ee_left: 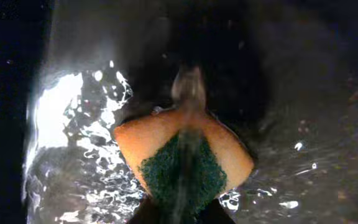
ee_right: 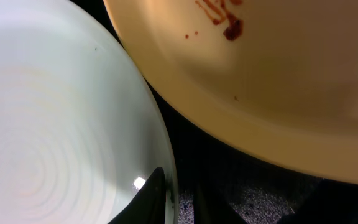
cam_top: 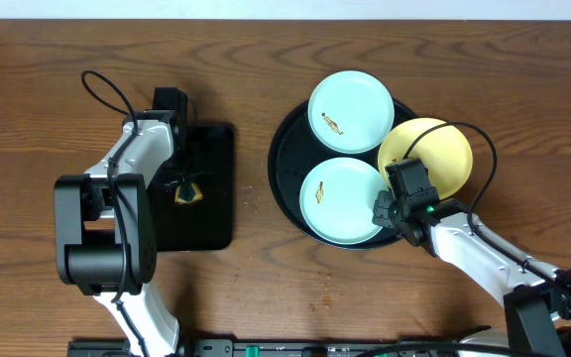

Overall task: Clean dirty plates on tray and stack at the side
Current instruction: 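Close the left gripper on the sponge and lift it, then carry the sponge with the left gripper toward the plates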

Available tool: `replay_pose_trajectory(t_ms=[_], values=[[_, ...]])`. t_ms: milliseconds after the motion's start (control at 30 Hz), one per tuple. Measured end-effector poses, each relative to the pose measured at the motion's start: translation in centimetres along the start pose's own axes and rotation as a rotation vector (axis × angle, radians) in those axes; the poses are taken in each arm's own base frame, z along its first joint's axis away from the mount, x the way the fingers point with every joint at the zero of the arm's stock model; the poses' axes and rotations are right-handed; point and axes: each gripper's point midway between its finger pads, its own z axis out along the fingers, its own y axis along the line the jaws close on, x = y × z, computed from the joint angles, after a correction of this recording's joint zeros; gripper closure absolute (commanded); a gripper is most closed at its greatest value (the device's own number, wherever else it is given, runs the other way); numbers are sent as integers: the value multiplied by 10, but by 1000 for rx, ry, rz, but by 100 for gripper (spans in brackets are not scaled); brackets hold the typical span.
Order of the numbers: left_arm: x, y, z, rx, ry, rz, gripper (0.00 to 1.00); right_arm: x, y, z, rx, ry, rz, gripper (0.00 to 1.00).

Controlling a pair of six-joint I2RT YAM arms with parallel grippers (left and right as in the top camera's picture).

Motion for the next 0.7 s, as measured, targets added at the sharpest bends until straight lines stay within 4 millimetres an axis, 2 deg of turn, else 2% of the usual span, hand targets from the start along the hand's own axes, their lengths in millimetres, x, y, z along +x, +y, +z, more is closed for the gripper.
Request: replay_pose_trajectory(t_ms=[133, 200, 300, 400, 500, 600, 700], values=[[0, 0, -4, 2, -10, -1, 93, 0, 0, 0, 1, 0, 0, 84], [1, 2, -12, 7, -28, -3, 93, 0, 0, 0, 1, 0, 0, 84], [-5, 3, -46, 35, -113, -9, 93, 0, 0, 0, 1, 2, 0, 84], [-16, 4, -99, 85, -259, -21, 93, 1, -1, 0, 2, 3, -1, 80], [-14, 6, -146, 127, -374, -26, 93, 1, -1, 0, 3, 3, -3, 71], [-7, 9, -170, 146, -425, -24, 92, 1, -1, 0, 3, 3, -6, 64], [-3, 10, -178, 154, -451, -24, 93, 1, 0, 0, 2, 3, -11, 61]])
